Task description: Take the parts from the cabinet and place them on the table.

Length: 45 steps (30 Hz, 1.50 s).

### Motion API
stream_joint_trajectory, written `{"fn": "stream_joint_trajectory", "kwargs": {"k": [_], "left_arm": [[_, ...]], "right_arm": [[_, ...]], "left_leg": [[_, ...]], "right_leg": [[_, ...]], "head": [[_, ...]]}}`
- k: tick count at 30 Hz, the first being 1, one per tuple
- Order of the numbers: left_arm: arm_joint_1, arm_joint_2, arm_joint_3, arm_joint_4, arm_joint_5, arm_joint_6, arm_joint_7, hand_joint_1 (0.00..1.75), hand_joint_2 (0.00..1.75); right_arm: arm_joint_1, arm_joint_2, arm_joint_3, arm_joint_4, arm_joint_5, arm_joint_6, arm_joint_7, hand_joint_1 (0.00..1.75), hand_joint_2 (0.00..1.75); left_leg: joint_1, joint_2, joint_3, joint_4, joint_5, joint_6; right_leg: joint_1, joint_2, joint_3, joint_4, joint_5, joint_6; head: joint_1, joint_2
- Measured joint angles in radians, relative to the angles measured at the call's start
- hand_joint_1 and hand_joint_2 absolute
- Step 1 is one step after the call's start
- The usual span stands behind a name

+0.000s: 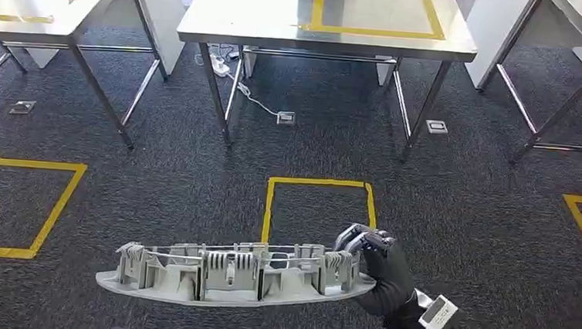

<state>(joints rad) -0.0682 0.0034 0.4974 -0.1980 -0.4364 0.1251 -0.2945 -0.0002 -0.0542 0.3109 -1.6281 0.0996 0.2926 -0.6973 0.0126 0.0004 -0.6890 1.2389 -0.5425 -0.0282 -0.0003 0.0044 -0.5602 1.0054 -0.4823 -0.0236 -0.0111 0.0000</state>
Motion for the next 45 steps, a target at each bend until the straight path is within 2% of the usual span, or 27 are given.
{"fn": "stream_joint_trajectory", "kwargs": {"k": [2, 3, 7, 8, 9, 10, 12, 13, 14, 16, 17, 18, 22, 24, 27, 28, 29, 30, 32, 33, 34, 37, 39, 40, 43, 44, 45], "left_arm": [[0.000, 0.001, 0.002, 0.000, 0.000, 0.000, 0.000, 0.00, 0.00], [-0.001, 0.002, 0.004, 0.000, 0.000, 0.000, 0.000, 0.00, 0.00], [0.003, 0.001, 0.005, 0.000, 0.000, 0.002, 0.000, 0.00, 0.00], [0.003, -0.001, 0.005, 0.000, -0.001, 0.002, 0.001, 0.00, 0.00], [0.003, -0.001, 0.005, 0.000, -0.002, 0.003, 0.001, 0.00, 0.00], [0.002, 0.000, 0.006, 0.000, -0.003, 0.003, 0.001, 0.00, 0.00], [0.003, 0.000, 0.006, 0.000, -0.003, 0.004, 0.001, 0.00, 0.00], [0.004, 0.000, 0.006, 0.000, -0.003, 0.006, 0.002, 0.00, 0.00], [0.005, 0.000, 0.006, 0.000, -0.004, 0.006, 0.005, 0.00, 0.00], [0.006, -0.001, 0.006, 0.000, -0.004, 0.008, 0.006, 0.00, 0.00], [0.006, -0.002, 0.006, 0.000, -0.005, 0.008, 0.006, 0.00, 0.00], [0.007, -0.002, 0.006, 0.000, -0.005, 0.008, 0.006, 0.00, 0.00], [0.006, -0.001, 0.014, 0.000, -0.005, 0.010, 0.008, 0.00, 0.00], [0.004, -0.001, 0.014, -0.001, -0.005, 0.010, 0.009, 0.00, 0.00], [0.005, 0.000, 0.020, 0.000, -0.005, 0.013, 0.011, 0.00, 0.00], [0.008, 0.000, 0.022, 0.000, -0.005, 0.013, 0.013, 0.00, 0.00], [0.011, 0.000, 0.023, 0.000, -0.005, 0.013, 0.015, 0.00, 0.00], [0.012, 0.000, 0.023, 0.000, -0.005, 0.013, 0.016, 0.00, 0.00], [0.012, 0.001, 0.025, 0.000, -0.006, 0.014, 0.016, 0.00, 0.00], [0.013, 0.001, 0.027, 0.000, -0.008, 0.015, 0.016, 0.00, 0.00], [0.012, 0.000, 0.029, 0.000, -0.009, 0.015, 0.017, 0.00, 0.00], [0.013, 0.000, 0.030, 0.000, -0.011, 0.016, 0.018, 0.00, 0.00], [0.012, -0.002, 0.030, 0.000, -0.011, 0.016, 0.018, 0.00, 0.00], [0.011, -0.002, 0.030, 0.000, -0.012, 0.016, 0.018, 0.00, 0.00], [0.010, -0.001, 0.031, 0.000, -0.013, 0.018, 0.018, 0.00, 0.00], [0.011, -0.001, 0.031, 0.000, -0.013, 0.018, 0.018, 0.00, 0.00], [0.012, -0.001, 0.031, 0.000, -0.013, 0.018, 0.018, 0.00, 0.00]], "right_arm": [[0.000, 0.000, 0.000, 0.000, 0.000, 0.001, 0.000, 1.75, 1.75], [-0.001, 0.000, 0.000, 0.000, 0.000, 0.001, 0.000, 1.75, 1.75], [-0.001, 0.000, 0.000, 0.000, -0.001, 0.002, 0.000, 1.75, 1.75], [-0.002, 0.000, 0.000, -0.001, -0.001, 0.001, 0.000, 1.75, 1.75], [-0.004, 0.000, 0.000, -0.001, -0.001, 0.002, 0.000, 1.75, 1.75], [-0.005, 0.000, -0.001, -0.001, -0.002, 0.001, -0.001, 1.75, 1.75], [-0.003, 0.000, -0.001, -0.001, -0.003, 0.001, 0.000, 1.75, 1.75], [-0.001, 0.000, -0.001, 0.000, -0.003, 0.002, 0.000, 1.75, 1.75], [0.000, 0.000, -0.002, 0.000, -0.003, 0.002, 0.000, 1.75, 1.75], [0.000, 0.000, -0.003, 0.000, -0.003, 0.002, 0.000, 1.75, 1.75], [-0.001, 0.000, -0.003, 0.000, -0.003, 0.002, 0.000, 1.75, 1.75], [-0.001, 0.000, -0.003, 0.000, -0.003, 0.003, 0.000, 1.75, 1.75], [-0.001, 0.000, -0.005, 0.000, -0.003, 0.008, 0.000, 1.75, 1.75], [-0.004, 0.001, -0.006, 0.000, -0.004, 0.014, 0.000, 1.75, 1.75], [-0.007, 0.002, -0.006, 0.001, -0.008, 0.019, 0.000, 1.75, 1.75], [-0.007, 0.002, -0.006, 0.002, -0.008, 0.019, 0.000, 1.75, 1.75], [-0.007, 0.002, -0.006, 0.003, -0.010, 0.019, 0.000, 1.75, 1.75], [-0.007, 0.002, -0.007, 0.004, -0.012, 0.019, 0.000, 1.75, 1.75], [-0.007, 0.002, -0.007, 0.004, -0.018, 0.021, 0.000, 1.75, 1.75], [-0.007, 0.002, -0.007, 0.004, -0.019, 0.021, 0.000, 1.75, 1.75], [-0.009, 0.002, -0.008, 0.005, -0.020, 0.021, 0.000, 1.75, 1.75], [-0.010, 0.002, -0.009, 0.004, -0.019, 0.020, 0.000, 1.75, 1.75], [-0.012, 0.002, -0.010, 0.003, -0.019, 0.019, 0.000, 1.75, 1.75], [-0.014, 0.002, -0.010, 0.003, -0.019, 0.019, 0.000, 1.75, 1.75], [-0.014, 0.002, -0.012, 0.003, -0.021, 0.019, 0.000, 1.75, 1.75], [-0.013, 0.001, -0.013, 0.003, -0.020, 0.018, 0.000, 1.75, 1.75], [-0.012, 0.001, -0.015, 0.003, -0.020, 0.016, 0.000, 1.75, 1.75]], "left_leg": [[0.000, 0.000, 0.083, -0.175, 0.089, 0.008], [-0.003, -0.001, 0.102, -0.211, 0.077, 0.011], [-0.008, -0.003, 0.104, -0.222, 0.071, 0.035], [-0.001, -0.002, 0.114, -0.229, 0.074, 0.042], [0.000, -0.003, 0.117, -0.229, 0.072, 0.047], [0.000, -0.002, 0.119, -0.229, 0.069, 0.052], [0.000, -0.001, 0.123, -0.229, 0.062, 0.056], [0.000, -0.001, 0.126, -0.228, 0.059, 0.055], [0.000, -0.003, 0.133, -0.228, 0.053, 0.053], [0.002, -0.005, 0.151, -0.228, 0.042, 0.048], [0.003, -0.006, 0.164, -0.228, 0.033, 0.044], [0.002, -0.006, 0.163, -0.228, 0.027, 0.038], [0.000, -0.005, 0.171, -0.236, 0.014, 0.011], [0.002, -0.004, 0.170, -0.205, -0.004, 0.000], [0.003, -0.004, 0.044, 0.021, -0.099, -0.006], [0.003, -0.004, 0.001, 0.086, -0.112, -0.007], [0.003, -0.004, -0.019, 0.098, -0.095, -0.007], [0.003, -0.004, -0.015, 0.066, -0.056, -0.006], [0.003, -0.004, 0.048, -0.109, 0.068, 0.000], [0.003, -0.004, 0.075, -0.192, 0.111, 0.005], [-0.003, -0.004, 0.089, -0.210, 0.092, 0.009], [-0.007, -0.006, 0.084, -0.206, 0.085, 0.028], [0.001, -0.006, 0.098, -0.217, 0.085, 0.042], [0.002, -0.005, 0.104, -0.219, 0.080, 0.049], [0.001, -0.003, 0.111, -0.218, 0.068, 0.055], [0.001, -0.004, 0.115, -0.218, 0.063, 0.054], [0.001, -0.005, 0.123, -0.218, 0.057, 0.053]], "right_leg": [[0.000, 0.000, 0.011, 0.002, -0.010, 0.006], [0.005, 0.000, 0.012, 0.004, -0.014, 0.012], [0.005, 0.001, 0.014, 0.002, -0.022, 0.035], [0.001, 0.000, 0.015, 0.012, -0.029, 0.042], [0.002, -0.001, 0.000, 0.045, -0.044, 0.048], [0.000, 0.000, -0.036, 0.110, -0.075, 0.053], [-0.006, 0.000, -0.138, 0.285, -0.140, 0.061], [-0.008, -0.001, -0.170, 0.327, -0.142, 0.063], [-0.011, -0.001, -0.180, 0.321, -0.114, 0.064], [-0.014, -0.001, -0.134, 0.197, -0.019, 0.063], [-0.014, -0.002, -0.087, 0.093, 0.038, 0.061], [-0.014, -0.006, -0.062, 0.024, 0.056, 0.057], [-0.002, -0.001, -0.057, 0.018, 0.033, 0.027], [-0.010, -0.001, -0.039, 0.006, 0.031, 0.012], [-0.008, -0.004, -0.024, 0.006, 0.016, 0.001], [-0.006, -0.003, -0.018, 0.006, 0.010, 0.000], [-0.006, -0.001, -0.010, 0.006, 0.005, 0.000], [-0.006, 0.000, 0.000, 0.007, -0.002, 0.002], [-0.006, 0.001, 0.025, 0.008, -0.020, 0.007], [-0.006, 0.001, 0.031, 0.008, -0.029, 0.012], [0.002, 0.003, 0.033, 0.014, -0.038, 0.020], [-0.002, 0.004, 0.035, 0.006, -0.042, 0.036], [-0.006, 0.001, 0.043, 0.018, -0.053, 0.050], [-0.005, 0.000, 0.020, 0.065, -0.074, 0.055], [-0.009, 0.000, -0.123, 0.296, -0.158, 0.065], [-0.009, 0.000, -0.157, 0.330, -0.149, 0.066], [-0.010, 0.000, -0.160, 0.307, -0.111, 0.066]], "head": [[-0.002, 0.000], [-0.003, 0.000], [0.000, 0.000], [-0.001, 0.000], [0.005, 0.000], [0.011, 0.000], [0.014, 0.000], [0.015, 0.000], [0.017, 0.000], [0.018, 0.000], [0.019, 0.000], [0.022, 0.000], [0.018, 0.000], [0.015, 0.000], [0.005, 0.000], [0.003, 0.000], [0.002, 0.000], [0.001, 0.000], [-0.002, 0.000], [-0.004, 0.000], [-0.006, 0.000], [-0.001, 0.000], [0.000, 0.000], [0.006, 0.000], [0.013, 0.000], [0.014, 0.000], [0.015, 0.000]]}}
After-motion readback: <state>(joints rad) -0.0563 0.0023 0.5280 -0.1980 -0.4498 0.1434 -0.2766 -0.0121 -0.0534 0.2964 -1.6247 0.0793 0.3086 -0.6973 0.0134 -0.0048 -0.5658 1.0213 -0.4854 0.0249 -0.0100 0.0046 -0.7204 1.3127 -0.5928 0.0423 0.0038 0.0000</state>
